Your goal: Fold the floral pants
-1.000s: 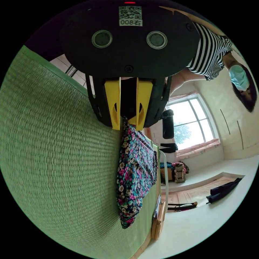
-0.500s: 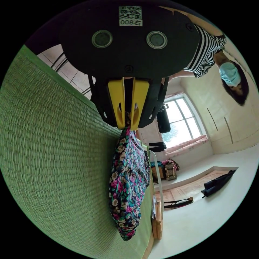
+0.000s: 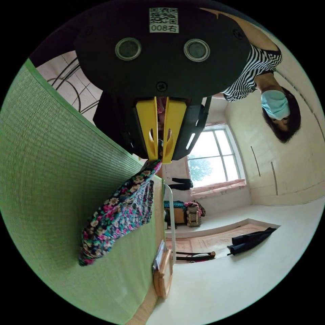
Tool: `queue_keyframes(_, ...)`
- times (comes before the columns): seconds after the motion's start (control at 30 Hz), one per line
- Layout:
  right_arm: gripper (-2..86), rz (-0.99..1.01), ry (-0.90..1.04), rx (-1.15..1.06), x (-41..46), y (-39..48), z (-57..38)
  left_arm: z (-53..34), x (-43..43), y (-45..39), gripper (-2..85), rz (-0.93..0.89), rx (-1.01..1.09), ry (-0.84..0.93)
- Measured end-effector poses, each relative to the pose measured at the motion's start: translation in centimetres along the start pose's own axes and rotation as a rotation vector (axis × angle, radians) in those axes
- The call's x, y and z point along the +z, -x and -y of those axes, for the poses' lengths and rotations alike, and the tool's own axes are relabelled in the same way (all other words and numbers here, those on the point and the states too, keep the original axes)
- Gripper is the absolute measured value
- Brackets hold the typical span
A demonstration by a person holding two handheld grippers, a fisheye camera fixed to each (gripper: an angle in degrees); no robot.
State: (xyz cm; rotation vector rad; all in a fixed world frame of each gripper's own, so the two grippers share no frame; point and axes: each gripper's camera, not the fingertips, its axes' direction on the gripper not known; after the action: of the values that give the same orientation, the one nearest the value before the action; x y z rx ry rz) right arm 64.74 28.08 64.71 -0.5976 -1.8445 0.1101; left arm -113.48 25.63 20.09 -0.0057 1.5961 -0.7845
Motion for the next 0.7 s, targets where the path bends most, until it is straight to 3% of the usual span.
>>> queue_keyframes(0.3,1.1,0.006,-0.002,-0.066,2.2,3.7,-1.0,7.7,-0.3,7.1,11.8,-0.077,-0.145,-0.134)
queue_keyframes(0.7,1.1,0.019,-0.021,-0.049,6.8,2.3,-5.3,14.4,6.4,16.3,7.0,0.037,-0.151,-0.143)
